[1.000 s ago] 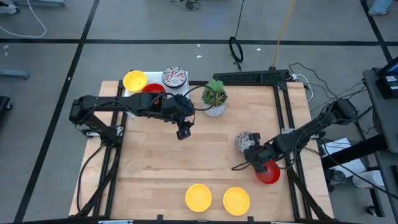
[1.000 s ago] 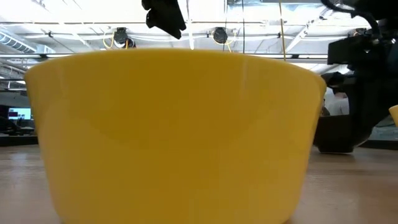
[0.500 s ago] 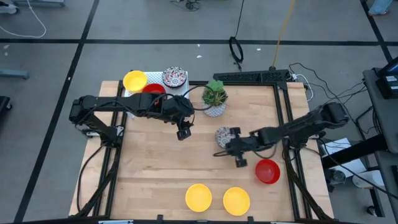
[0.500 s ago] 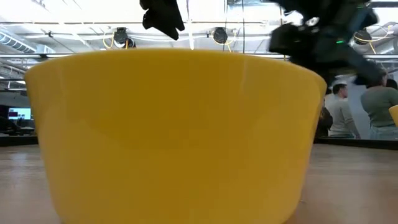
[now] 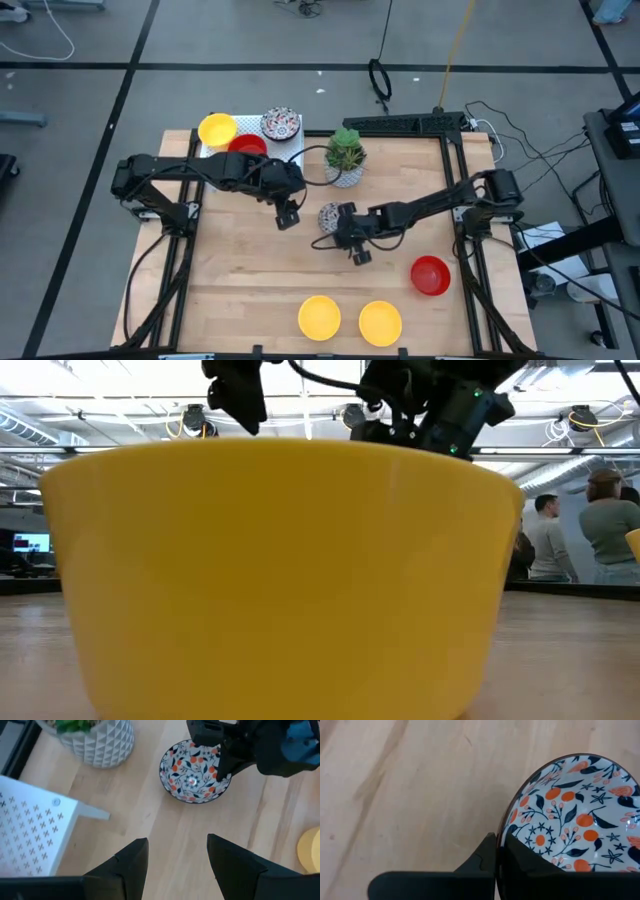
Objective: Pick & Place Mini bowls
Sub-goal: Stack the patterned bowl on top of the other patterned bowl on the shelf
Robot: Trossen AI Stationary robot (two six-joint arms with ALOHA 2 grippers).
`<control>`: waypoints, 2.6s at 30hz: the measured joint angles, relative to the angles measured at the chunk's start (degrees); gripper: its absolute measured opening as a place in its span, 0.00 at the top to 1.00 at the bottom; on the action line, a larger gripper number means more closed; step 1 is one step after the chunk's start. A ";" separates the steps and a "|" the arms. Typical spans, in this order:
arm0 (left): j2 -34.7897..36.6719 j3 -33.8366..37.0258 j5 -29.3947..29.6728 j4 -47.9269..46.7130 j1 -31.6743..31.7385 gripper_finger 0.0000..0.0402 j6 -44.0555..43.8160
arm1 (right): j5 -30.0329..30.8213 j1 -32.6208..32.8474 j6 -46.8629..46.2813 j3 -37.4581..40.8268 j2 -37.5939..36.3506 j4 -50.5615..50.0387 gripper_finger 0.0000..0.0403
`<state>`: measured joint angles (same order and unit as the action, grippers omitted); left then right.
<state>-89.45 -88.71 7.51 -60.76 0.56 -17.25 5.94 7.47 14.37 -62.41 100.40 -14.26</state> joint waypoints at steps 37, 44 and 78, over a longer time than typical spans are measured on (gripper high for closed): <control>-11.35 0.02 -0.46 12.29 -6.76 0.48 24.52 | -0.12 9.14 -22.69 9.22 -43.28 -15.35 0.60; -19.06 0.02 0.55 15.31 -8.61 0.48 31.65 | -0.10 11.90 -24.44 20.98 -55.44 -1.61 0.59; -22.65 0.07 6.99 16.88 -8.13 0.97 34.60 | -0.05 12.14 -25.63 29.59 -62.14 6.30 0.60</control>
<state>-112.10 -88.64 14.50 -43.89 -7.57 17.34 5.90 19.62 -11.26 -32.82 38.27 -7.97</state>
